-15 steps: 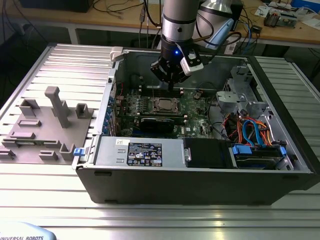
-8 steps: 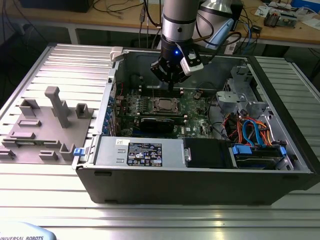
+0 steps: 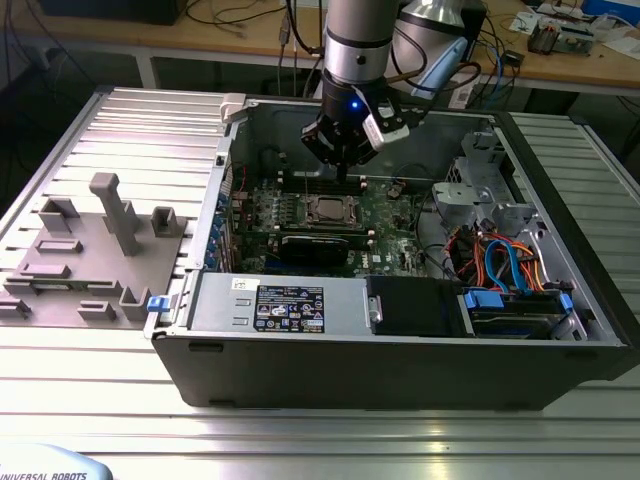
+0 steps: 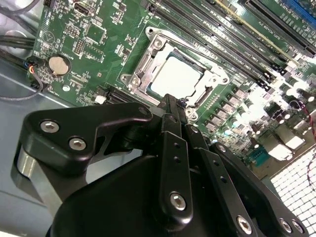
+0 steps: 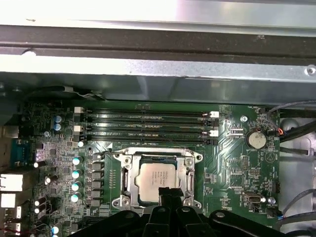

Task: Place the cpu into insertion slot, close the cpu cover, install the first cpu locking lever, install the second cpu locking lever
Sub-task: 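Install the first cpu locking lever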

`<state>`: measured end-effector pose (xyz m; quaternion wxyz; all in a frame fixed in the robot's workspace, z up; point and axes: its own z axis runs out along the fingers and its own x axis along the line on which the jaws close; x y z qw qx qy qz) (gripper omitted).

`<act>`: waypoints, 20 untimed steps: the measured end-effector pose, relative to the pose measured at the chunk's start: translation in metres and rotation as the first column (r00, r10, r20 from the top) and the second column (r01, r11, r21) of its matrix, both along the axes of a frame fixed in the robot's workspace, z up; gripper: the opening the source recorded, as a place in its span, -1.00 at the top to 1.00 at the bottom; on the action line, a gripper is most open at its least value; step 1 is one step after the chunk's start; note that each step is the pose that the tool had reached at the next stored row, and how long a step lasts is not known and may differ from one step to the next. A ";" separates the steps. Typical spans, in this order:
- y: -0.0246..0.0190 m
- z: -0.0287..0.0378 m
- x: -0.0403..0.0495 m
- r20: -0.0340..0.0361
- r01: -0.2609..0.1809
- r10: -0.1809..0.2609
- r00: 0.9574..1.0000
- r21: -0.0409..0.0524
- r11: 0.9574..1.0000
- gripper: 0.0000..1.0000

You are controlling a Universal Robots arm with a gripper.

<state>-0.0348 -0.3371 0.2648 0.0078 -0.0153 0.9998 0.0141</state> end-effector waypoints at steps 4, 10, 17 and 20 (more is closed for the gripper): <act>0.0000 0.0000 -0.0080 0.000 0.000 0.000 1.000 0.000 1.000 0.79; 0.0000 -0.0004 -0.0286 0.000 0.000 0.000 1.000 0.000 1.000 0.79; 0.0000 -0.0014 -0.0604 0.000 0.000 0.000 1.000 0.000 1.000 0.79; 0.0006 -0.0015 -0.0679 0.000 0.000 0.000 1.000 0.002 1.000 0.79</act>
